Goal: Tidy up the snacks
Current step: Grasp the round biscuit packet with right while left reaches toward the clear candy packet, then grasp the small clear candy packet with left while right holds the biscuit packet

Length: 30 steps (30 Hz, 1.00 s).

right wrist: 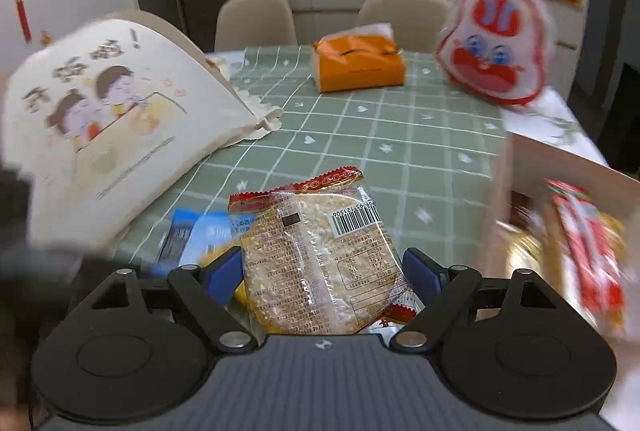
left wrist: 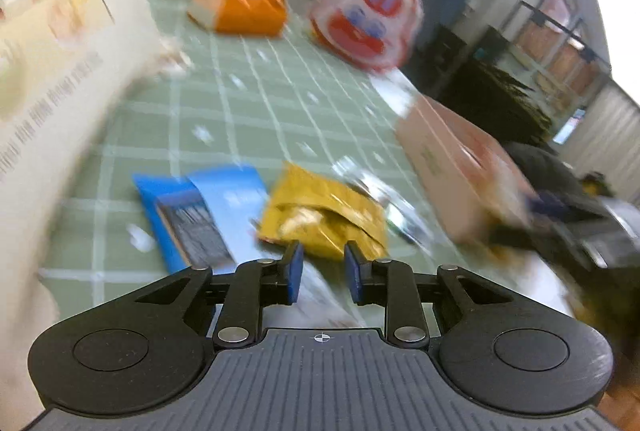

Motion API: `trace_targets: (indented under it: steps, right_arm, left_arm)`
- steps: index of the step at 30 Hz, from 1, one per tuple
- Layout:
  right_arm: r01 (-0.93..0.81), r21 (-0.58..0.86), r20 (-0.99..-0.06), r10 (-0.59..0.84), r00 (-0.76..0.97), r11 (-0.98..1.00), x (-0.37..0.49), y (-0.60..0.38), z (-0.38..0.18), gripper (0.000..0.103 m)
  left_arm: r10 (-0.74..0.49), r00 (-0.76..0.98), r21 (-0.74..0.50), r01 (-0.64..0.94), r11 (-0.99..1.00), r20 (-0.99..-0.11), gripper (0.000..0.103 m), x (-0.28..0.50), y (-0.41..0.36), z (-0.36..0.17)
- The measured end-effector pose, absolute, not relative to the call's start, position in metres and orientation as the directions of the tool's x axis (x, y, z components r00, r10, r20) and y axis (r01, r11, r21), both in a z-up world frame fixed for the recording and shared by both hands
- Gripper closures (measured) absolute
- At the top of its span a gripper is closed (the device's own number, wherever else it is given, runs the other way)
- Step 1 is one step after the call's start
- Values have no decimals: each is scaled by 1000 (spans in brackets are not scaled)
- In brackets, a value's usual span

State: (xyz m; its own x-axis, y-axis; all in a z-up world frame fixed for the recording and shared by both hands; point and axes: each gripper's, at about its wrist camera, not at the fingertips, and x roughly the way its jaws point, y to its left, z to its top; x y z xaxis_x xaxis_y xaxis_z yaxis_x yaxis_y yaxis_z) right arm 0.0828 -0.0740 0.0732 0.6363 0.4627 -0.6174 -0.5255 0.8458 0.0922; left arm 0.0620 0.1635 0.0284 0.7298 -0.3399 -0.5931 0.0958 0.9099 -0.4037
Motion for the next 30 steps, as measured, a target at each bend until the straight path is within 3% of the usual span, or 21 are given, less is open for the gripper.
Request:
trace_targets:
  steps: [3,7,11,13,20,24,26,30]
  right_arm:
    - [-482,41,-608,405,683,875,49,-109,60,17]
    - [-371,-14,-633,279,722,929,34,-154,31,16]
    - [-349,68,-622,313,718,935,28,-189,17,16]
    - [-333,124,-592,339,731,935,24,-202,13,13]
    - [-309,161,-462,348,816,937,10,-215,-3,12]
    - [-326,184,-415,374,830,927,4,-219,-4,11]
    - [-324,208,-420,383,823,923,6,-223,-5,11]
    - [-295,277,-435,393,810,915,11,-232,-9,11]
  left_arm:
    - [-276,774,-383,47,922,-570,75,60,165,39]
    - [-384,711,-471,83,878,-590,75,71,148,49]
    - [-458,619,-543,60,837,-638,75,101,118,50]
    - [-439,607,-537,23,843,-663,75,121,106,48]
    - [-239,587,-371,-113,922,-773,75,174,82,35]
    - [-220,581,-322,-78,944,-784,71,185,56,29]
    - [-176,596,-245,-37,969,-783,64,188,37,30]
    - [-77,631,-60,49,997,-772,64,185,4,33]
